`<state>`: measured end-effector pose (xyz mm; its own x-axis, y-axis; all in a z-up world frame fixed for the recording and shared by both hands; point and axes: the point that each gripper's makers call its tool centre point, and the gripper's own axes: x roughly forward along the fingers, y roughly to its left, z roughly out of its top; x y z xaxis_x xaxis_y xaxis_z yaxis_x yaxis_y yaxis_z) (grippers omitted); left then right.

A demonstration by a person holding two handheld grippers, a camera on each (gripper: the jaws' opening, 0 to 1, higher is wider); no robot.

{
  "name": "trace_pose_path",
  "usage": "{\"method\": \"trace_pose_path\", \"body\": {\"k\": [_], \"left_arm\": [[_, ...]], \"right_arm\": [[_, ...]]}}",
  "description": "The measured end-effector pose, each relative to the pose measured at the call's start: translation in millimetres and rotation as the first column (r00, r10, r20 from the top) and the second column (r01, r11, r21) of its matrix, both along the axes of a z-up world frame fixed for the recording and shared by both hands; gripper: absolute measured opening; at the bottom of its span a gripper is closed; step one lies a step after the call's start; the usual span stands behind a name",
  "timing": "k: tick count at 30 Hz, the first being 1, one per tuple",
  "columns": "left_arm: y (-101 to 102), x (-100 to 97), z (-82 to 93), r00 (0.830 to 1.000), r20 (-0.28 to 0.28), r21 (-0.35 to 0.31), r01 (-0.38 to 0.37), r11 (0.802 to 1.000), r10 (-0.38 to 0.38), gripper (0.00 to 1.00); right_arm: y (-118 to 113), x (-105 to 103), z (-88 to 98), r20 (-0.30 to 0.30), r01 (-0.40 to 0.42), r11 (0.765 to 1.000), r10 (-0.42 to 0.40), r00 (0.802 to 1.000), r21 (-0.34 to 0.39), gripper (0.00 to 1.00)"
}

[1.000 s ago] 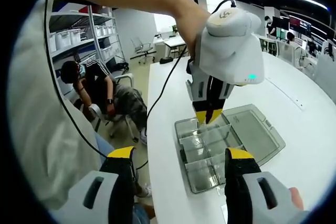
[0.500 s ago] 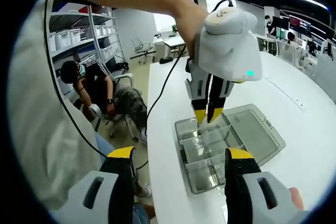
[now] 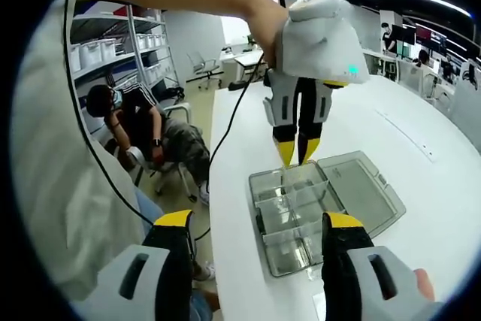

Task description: Insert the divider into the dual guide fixture by aligning both edges with the guide slots and pushing it downward to the bottom, including one-sided entry, uneven engagement, binding, and posture correction.

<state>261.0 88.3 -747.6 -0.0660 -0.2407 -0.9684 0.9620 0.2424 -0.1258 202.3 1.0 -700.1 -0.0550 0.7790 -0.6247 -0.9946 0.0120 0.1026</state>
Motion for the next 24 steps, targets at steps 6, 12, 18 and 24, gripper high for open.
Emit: {"method": "trace_pose_path", "body": {"k": [6, 12, 18, 24], "left_arm": [[5.8, 2.4, 6.6, 0.998, 0.028, -0.033, -0.047, 0.998, 0.048, 0.09], [5.7, 1.1, 14.2, 0.991, 0.059, -0.104, -0.115, 0.988, 0.122, 0.09], [-1.7, 0.2, 23.2, 0.976, 0.089, -0.198, -0.177, 0.964, 0.198, 0.11], [-7.0, -0.7, 29.5, 0.949, 0.144, -0.295, -0.229, 0.928, 0.280, 0.15]], "right_arm": [[-1.3, 1.3, -0.1, 0.005, -0.003, 1.000, 0.003, 1.000, -0.006, 0.67], [-4.7, 2.6, -0.1, 0.010, 0.000, 1.000, 0.000, 1.000, -0.014, 0.67], [-11.8, 5.2, -3.4, 0.012, 0.011, 1.000, -0.011, 1.000, -0.029, 0.66], [-18.6, 10.2, -4.7, 0.017, 0.030, 0.999, -0.030, 0.999, -0.034, 0.65]]}}
